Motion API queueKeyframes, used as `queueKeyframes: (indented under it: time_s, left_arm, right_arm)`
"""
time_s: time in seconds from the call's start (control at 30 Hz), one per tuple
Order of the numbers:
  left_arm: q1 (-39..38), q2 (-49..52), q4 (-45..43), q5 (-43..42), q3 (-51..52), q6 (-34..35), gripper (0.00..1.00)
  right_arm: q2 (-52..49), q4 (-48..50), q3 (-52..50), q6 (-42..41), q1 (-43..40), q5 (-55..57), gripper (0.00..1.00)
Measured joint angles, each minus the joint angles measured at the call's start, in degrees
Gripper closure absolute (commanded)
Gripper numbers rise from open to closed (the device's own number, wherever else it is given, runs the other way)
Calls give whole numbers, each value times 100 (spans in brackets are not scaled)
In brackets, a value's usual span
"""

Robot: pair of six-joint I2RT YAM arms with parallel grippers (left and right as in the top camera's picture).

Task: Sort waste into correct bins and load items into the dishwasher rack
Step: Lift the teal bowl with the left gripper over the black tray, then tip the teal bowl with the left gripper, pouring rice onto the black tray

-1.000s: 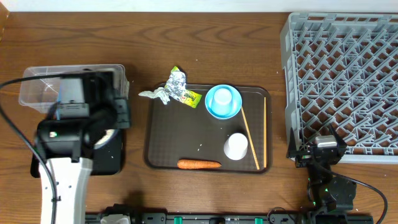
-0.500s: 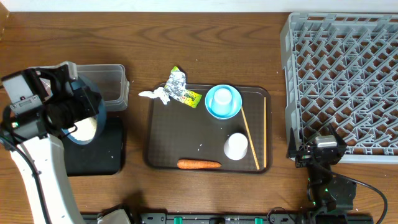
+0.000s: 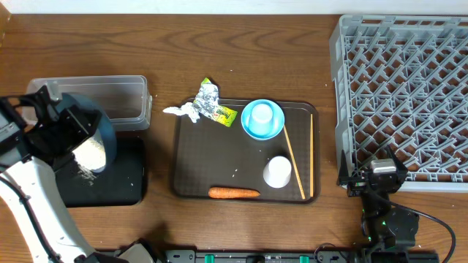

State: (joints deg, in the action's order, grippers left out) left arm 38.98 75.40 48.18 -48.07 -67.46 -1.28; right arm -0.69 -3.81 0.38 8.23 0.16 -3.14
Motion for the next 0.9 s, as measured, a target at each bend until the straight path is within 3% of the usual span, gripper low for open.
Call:
queueKeyframes:
  time_s: [0.4, 0.9]
  left_arm:
    - [1130, 197, -118, -1797, 348, 24, 94]
    - [2197, 925, 260, -3123, 590, 282, 94]
  right_arm:
    - [0, 0, 0, 0, 0, 0, 1]
    - [0, 0, 0, 0, 0, 0, 1]
